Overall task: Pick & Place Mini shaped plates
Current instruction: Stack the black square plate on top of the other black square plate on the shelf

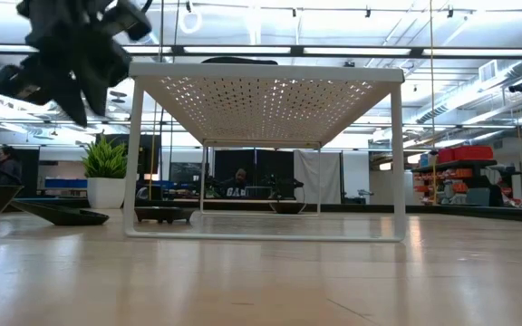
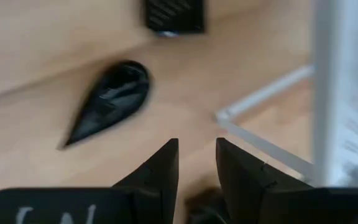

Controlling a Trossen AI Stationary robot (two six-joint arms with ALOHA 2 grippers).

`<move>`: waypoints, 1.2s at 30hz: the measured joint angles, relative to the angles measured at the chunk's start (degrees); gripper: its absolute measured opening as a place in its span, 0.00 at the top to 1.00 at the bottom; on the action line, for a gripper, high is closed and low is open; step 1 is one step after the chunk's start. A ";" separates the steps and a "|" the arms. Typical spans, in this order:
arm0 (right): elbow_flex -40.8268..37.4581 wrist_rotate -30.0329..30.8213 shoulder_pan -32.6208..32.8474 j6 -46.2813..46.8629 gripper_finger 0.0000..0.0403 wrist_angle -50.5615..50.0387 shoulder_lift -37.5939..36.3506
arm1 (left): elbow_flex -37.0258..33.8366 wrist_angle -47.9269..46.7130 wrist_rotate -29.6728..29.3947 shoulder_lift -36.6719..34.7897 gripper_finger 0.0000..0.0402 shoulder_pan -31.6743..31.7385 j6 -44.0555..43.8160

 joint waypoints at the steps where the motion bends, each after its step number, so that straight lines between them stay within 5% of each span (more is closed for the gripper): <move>1: 0.01 0.00 -0.01 0.01 0.95 0.01 -0.02 | -0.76 -0.20 -0.77 -0.20 0.72 0.27 -0.27; 15: 0.00 0.00 -0.01 0.01 0.95 -0.01 0.00 | -7.41 3.77 -5.71 -0.17 0.72 8.26 2.32; 23: -0.01 0.01 -0.01 0.01 0.95 0.01 0.00 | -12.04 13.60 -4.37 -0.15 0.72 13.30 6.70; 36: 0.01 0.00 0.00 -0.01 0.95 0.00 -0.01 | -12.98 15.70 1.59 0.83 0.72 18.18 16.81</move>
